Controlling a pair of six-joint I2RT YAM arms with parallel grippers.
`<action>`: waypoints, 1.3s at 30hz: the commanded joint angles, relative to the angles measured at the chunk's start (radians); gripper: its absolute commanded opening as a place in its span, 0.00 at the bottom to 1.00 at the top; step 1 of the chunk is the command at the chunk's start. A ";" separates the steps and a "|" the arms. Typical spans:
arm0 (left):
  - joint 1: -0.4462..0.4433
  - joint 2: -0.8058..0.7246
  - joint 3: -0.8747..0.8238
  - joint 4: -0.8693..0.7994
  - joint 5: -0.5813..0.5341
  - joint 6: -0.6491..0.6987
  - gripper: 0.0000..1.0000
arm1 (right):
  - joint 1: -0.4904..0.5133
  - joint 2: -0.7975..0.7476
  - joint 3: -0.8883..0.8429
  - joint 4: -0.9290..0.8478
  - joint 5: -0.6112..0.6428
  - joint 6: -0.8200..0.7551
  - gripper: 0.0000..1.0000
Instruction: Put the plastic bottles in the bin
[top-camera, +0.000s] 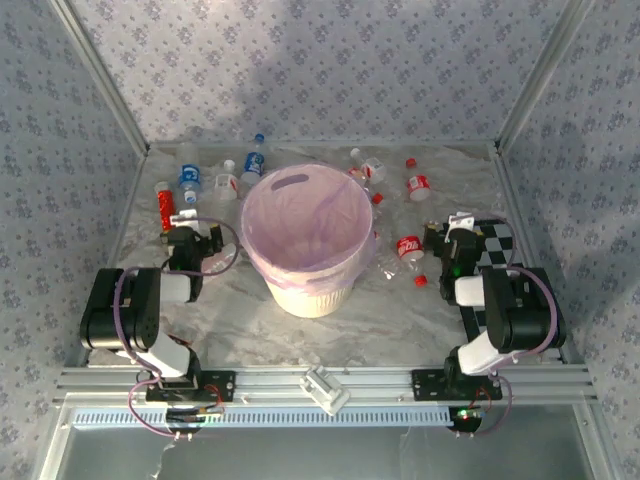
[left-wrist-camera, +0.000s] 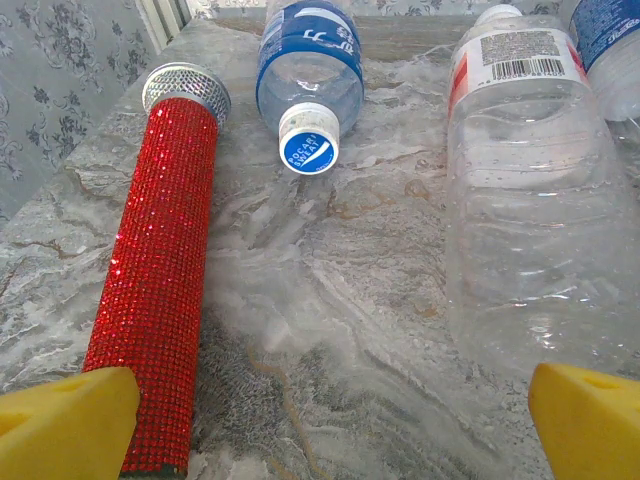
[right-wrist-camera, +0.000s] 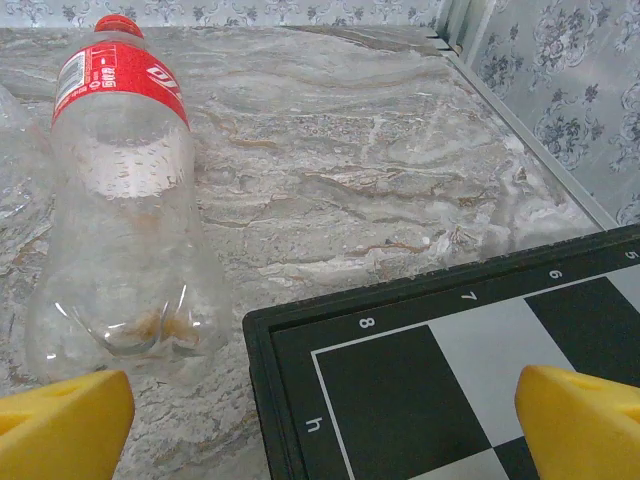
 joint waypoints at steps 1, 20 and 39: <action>0.007 -0.004 0.004 0.027 0.017 -0.012 1.00 | -0.002 -0.009 0.010 -0.001 -0.004 0.001 1.00; 0.019 -0.005 0.009 0.013 0.047 -0.019 1.00 | -0.013 -0.010 0.015 -0.015 -0.024 0.008 1.00; 0.021 -0.256 0.218 -0.487 -0.048 -0.073 1.00 | 0.011 -0.130 0.105 -0.235 0.022 -0.012 1.00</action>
